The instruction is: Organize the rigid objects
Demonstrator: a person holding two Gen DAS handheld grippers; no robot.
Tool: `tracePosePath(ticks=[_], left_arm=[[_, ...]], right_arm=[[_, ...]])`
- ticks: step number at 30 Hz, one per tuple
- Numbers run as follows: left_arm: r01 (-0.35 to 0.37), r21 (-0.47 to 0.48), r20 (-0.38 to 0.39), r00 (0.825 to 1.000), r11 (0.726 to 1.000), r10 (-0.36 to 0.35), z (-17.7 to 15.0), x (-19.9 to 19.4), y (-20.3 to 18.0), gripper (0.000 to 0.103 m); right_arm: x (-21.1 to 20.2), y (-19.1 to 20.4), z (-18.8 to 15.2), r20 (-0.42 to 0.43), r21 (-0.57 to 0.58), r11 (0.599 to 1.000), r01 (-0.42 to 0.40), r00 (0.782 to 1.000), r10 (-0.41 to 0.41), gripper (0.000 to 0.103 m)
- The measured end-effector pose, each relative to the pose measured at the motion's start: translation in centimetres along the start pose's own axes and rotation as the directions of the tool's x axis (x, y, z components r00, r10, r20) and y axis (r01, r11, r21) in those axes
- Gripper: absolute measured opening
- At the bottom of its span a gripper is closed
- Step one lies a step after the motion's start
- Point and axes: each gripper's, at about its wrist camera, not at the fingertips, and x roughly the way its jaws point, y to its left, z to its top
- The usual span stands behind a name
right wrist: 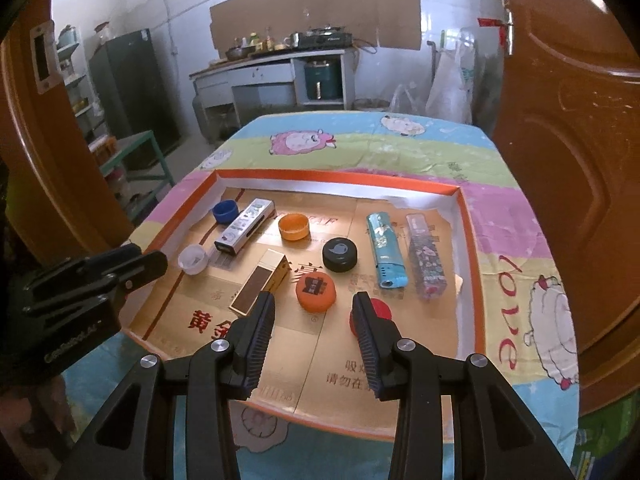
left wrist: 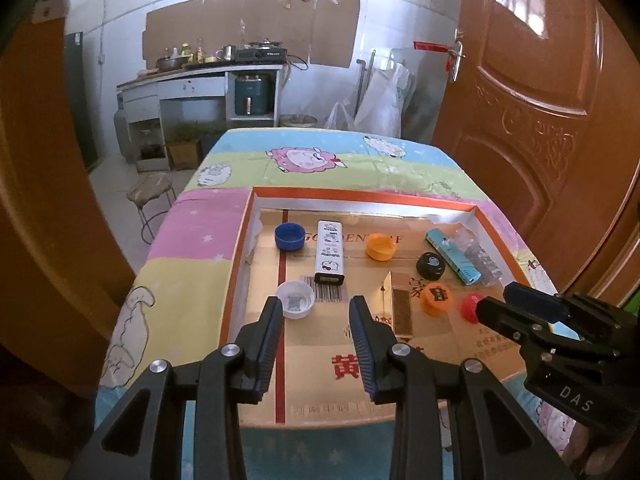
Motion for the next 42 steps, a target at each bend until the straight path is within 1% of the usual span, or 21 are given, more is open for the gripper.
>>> tracePosePath(ticks=[4,6,10,14,18,23,27,33,36,42], left_arm=[[-0.017,0.0,0.037,0.999,1.0,0.017,-0.8,-1.9,-0.4,0.035],[-0.014,-0.005,0.05,0.999,1.0,0.015,-1.0,-2.7,-0.5,0.035],[-0.014,-0.012,0.084,0.996,1.0,0.015,-1.5,-4.6,-0.8,0.035],[-0.049,0.008,0.116,0.992,0.999,0.048,-2.1,-6.4,-1.6,0.035],[-0.106,0.016,0.159,0.982,0.994,0.102,-3.0,-8.5,-2.4,0.035],[-0.065,0.022,0.175,0.983,0.998,0.061,-3.8,-10.6,-3.0,0.035],[-0.047,0.028,0.205,0.978,0.998,0.04,-4.4,-12.5,-3.4,0.035],[-0.043,0.044,0.23,0.973,0.998,0.032,-5.4,-14.9,-3.9,0.035],[-0.055,0.053,0.24,0.97,0.997,0.041,-6.0,-16.0,-4.1,0.035],[-0.058,0.06,0.268,0.963,0.997,0.04,-7.0,-18.2,-4.5,0.035]], right_arm=[[-1.3,0.3,-0.4,0.023,0.011,1.0,0.02,1.0,-0.02,0.042],[-2.1,0.4,-0.7,0.035,0.021,1.0,0.022,0.999,-0.023,0.042],[-3.8,0.9,-1.3,0.067,0.029,0.999,0.039,0.997,-0.041,0.048],[-5.6,1.4,-2.1,0.1,0.037,0.998,0.058,0.993,-0.062,0.048],[-7.5,2.0,-3.0,0.136,0.053,0.995,0.084,0.987,-0.09,0.048],[-10.3,3.2,-3.9,0.197,0.055,0.989,0.135,0.97,-0.143,0.048],[-12.3,4.1,-5.0,0.234,0.069,0.982,0.178,0.954,-0.189,0.048],[-14.4,4.8,-6.4,0.245,0.105,0.977,0.188,0.947,-0.209,0.048],[-15.5,5.1,-7.0,0.257,0.12,0.974,0.194,0.941,-0.219,0.048],[-17.7,6.3,-7.8,0.286,0.118,0.972,0.202,0.931,-0.228,0.048]])
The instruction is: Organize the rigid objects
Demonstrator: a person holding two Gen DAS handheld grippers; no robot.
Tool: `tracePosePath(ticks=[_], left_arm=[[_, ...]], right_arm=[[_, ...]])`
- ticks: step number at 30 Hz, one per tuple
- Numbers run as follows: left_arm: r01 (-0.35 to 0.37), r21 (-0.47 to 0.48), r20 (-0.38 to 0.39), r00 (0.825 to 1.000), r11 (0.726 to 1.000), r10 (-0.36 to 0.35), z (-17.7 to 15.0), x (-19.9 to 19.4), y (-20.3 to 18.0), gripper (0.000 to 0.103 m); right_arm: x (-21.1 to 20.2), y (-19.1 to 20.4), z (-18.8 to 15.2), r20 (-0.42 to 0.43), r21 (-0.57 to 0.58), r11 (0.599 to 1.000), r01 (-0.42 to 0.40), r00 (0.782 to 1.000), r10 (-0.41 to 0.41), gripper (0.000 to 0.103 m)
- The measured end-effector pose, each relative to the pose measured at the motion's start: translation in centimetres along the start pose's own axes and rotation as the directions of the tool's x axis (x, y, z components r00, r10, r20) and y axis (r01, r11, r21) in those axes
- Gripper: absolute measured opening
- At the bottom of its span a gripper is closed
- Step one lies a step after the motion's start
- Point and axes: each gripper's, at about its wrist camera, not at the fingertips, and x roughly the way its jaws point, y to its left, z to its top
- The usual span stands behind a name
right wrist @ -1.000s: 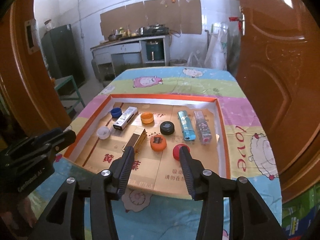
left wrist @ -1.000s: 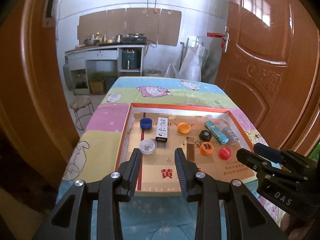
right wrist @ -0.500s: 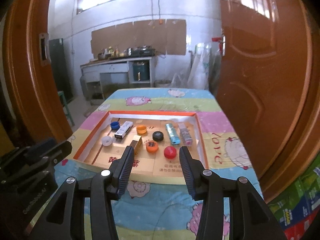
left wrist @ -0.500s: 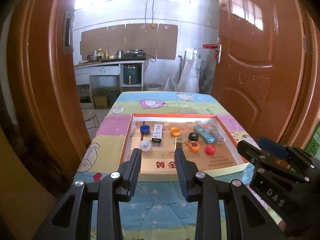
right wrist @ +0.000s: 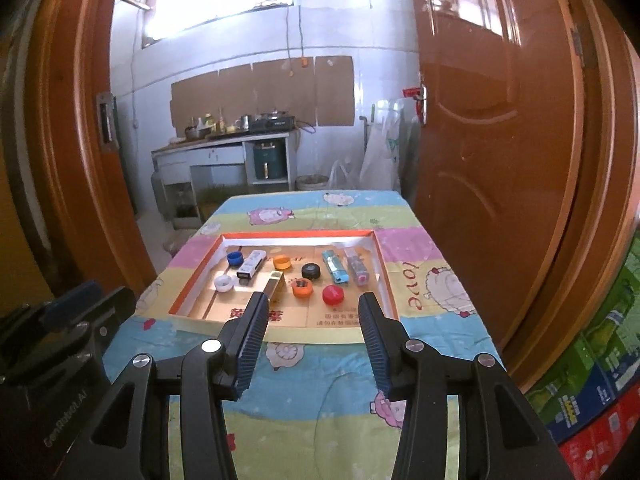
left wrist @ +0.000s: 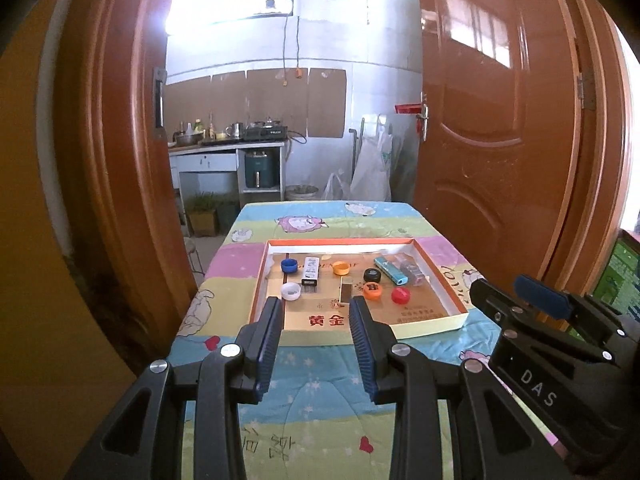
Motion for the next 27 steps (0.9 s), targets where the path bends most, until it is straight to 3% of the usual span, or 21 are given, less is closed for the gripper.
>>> tracePosePath(ticks=[13,27], left_arm=[[-0.004,0.005,0.009,1.0,1.0,0.004,-0.7,-2.2,-0.4,0.035],[-0.02,-0.007,0.019,1.0,1.0,0.02,-1.1,-3.0,-0.3,0.035]], right_arm=[[-3.3,0.8,-0.7,0.04,-0.023,1.0,0.009,0.999,-0.008,0.048],[-3.5,0.7,-1.0,0.041,-0.029,1.0,0.0,0.999,0.001,0.048]])
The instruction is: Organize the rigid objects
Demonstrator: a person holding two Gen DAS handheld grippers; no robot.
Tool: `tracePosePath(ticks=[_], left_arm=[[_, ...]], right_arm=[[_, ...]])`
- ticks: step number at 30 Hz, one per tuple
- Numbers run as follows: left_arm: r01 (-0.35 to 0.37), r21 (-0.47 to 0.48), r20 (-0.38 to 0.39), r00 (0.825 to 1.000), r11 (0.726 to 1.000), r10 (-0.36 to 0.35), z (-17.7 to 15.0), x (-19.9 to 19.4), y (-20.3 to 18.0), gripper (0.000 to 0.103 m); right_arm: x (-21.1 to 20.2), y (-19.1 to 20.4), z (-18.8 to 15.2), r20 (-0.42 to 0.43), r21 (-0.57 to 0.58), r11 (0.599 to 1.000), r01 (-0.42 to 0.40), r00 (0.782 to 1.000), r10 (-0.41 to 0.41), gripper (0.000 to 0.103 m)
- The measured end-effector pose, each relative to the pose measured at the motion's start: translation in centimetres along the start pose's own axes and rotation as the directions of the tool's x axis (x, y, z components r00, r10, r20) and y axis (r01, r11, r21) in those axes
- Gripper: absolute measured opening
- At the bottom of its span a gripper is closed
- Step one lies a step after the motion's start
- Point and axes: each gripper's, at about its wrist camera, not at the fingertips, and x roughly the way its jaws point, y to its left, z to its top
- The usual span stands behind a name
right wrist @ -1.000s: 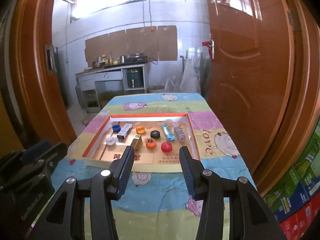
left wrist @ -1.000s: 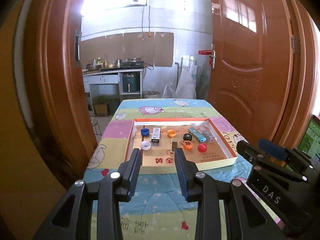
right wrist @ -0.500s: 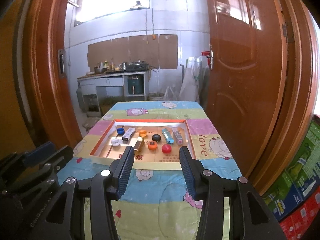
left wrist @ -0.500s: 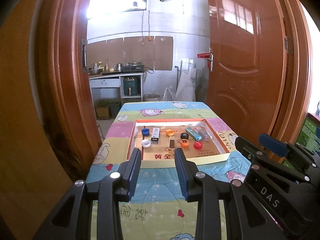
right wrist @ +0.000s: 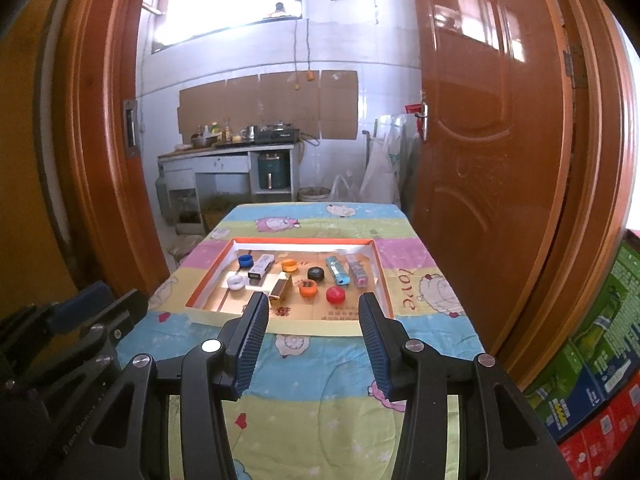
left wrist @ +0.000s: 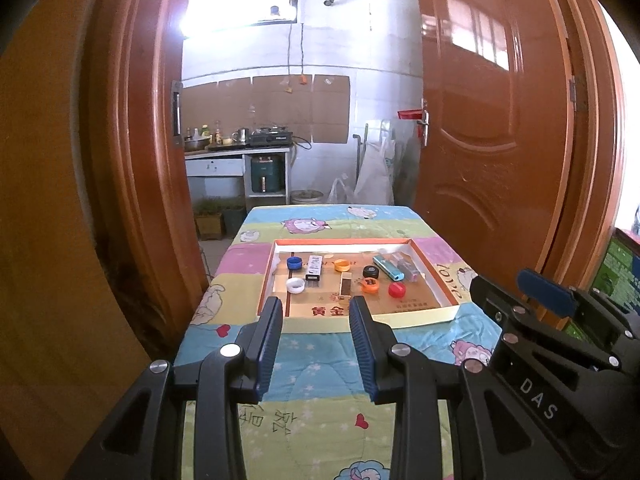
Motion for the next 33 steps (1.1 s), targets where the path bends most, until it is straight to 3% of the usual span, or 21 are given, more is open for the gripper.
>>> tracePosePath(ticks=[12,33], left_arm=[[-0.027,-0.047,0.007,1.0,0.999,0.027,-0.14,-0.26,0.9,0.035],[-0.055,-0.01,0.001,0.998,0.998,0.055,-0.47,-0.65,0.17,0.035]], right_arm=[[-0.34,0.16,-0.22,0.004,-0.01,1.0,-0.008,1.0,0.008,0.048],[-0.66,0.73,-0.17,0.007,-0.018,1.0,-0.011,1.0,0.012,0.048]])
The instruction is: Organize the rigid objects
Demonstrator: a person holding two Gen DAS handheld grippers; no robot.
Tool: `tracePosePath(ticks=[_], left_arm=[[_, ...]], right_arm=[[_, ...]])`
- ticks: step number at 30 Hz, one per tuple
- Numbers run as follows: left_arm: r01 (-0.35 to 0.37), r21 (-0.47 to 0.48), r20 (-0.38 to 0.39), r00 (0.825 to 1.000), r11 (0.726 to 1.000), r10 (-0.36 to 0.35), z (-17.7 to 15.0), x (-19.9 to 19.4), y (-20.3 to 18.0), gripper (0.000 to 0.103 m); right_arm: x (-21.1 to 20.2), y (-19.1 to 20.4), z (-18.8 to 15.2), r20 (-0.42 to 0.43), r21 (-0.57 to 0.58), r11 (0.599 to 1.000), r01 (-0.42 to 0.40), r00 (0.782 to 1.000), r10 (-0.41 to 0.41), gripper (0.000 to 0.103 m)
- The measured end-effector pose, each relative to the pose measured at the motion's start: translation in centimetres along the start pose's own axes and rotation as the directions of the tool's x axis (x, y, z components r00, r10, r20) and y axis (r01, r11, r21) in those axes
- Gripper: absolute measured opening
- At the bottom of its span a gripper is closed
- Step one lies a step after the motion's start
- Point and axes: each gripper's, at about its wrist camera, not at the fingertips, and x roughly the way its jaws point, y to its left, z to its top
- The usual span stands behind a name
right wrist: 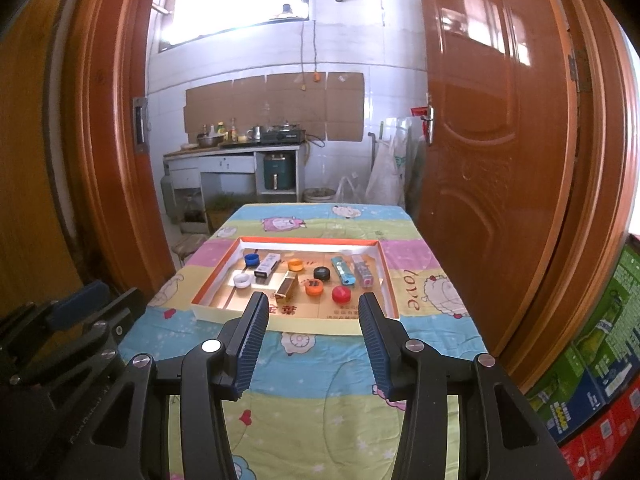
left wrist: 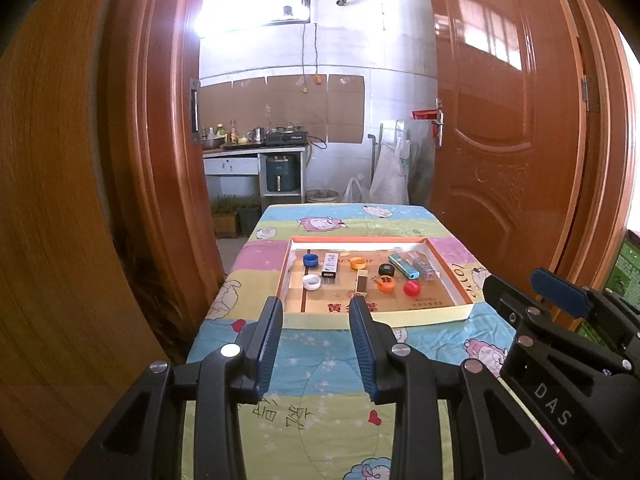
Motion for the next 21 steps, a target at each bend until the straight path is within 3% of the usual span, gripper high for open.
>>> tracePosePath(ticks=[21], left_arm=[[0.023,-0.007,-0.003,1.0,1.0,-0.023,0.1,0.39,0.45,0.035]], right_arm=[[0.05,0.16,0.01,0.0,-0.005,1.0,0.001,1.0,-0.001,0.048]])
